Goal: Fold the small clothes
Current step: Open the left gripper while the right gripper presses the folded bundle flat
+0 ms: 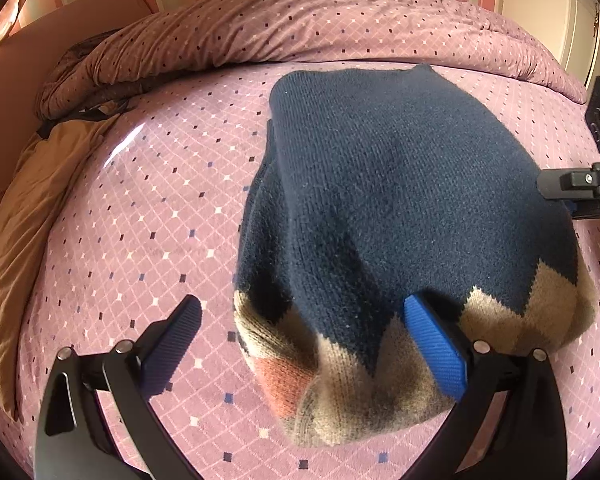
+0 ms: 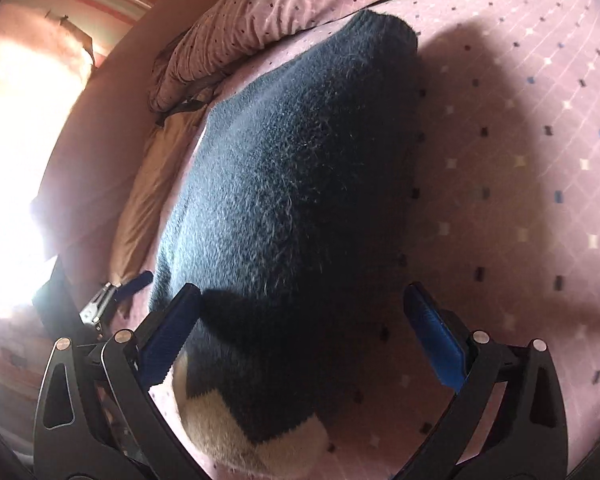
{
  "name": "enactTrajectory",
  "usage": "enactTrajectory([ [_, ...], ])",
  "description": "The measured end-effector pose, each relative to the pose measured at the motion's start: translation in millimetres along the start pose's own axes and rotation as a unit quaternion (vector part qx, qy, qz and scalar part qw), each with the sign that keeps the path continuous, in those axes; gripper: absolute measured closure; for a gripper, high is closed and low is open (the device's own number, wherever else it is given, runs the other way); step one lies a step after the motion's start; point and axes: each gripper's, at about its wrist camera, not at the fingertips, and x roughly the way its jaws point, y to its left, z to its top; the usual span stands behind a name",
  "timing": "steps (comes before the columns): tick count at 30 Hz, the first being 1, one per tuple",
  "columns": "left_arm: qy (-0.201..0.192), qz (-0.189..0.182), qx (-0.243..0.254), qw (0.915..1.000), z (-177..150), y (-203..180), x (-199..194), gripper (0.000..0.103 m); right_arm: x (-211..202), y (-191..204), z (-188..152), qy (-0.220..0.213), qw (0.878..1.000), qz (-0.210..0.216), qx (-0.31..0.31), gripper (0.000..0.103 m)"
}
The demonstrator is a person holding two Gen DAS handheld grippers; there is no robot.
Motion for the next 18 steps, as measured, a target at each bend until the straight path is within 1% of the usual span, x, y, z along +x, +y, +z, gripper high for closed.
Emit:
enactTrajectory([
  [3, -0.001, -0.003, -0.002, 1.0, -1, 1, 1, 0.001, 7, 0, -3, 0.003, 1.0, 0.015, 0.017, 0.003],
  [5, -0.003, -0.003, -0.003, 1.0, 0, 1, 1, 0.001, 10, 4, -7, -0.002, 1.0, 0.011, 0.019, 0.003],
  [10, -0.004, -0.004, -0.006, 1.0, 0, 2, 0, 0.001, 13, 16, -15, -0.031, 0.999, -0.028, 0.011, 0.003],
  [13, -0.006, -0.007, -0.01, 0.9999, 1, 5, -2, 0.001, 19, 23, -17, -0.037, 0.998, -0.054, 0.006, 0.003],
  [18, -0.008, -0.04, -0.033, 0.9986, 2, 18, -11, 0.002, 26, 27, -17, -0.032, 0.996, -0.081, 0.002, 0.003],
])
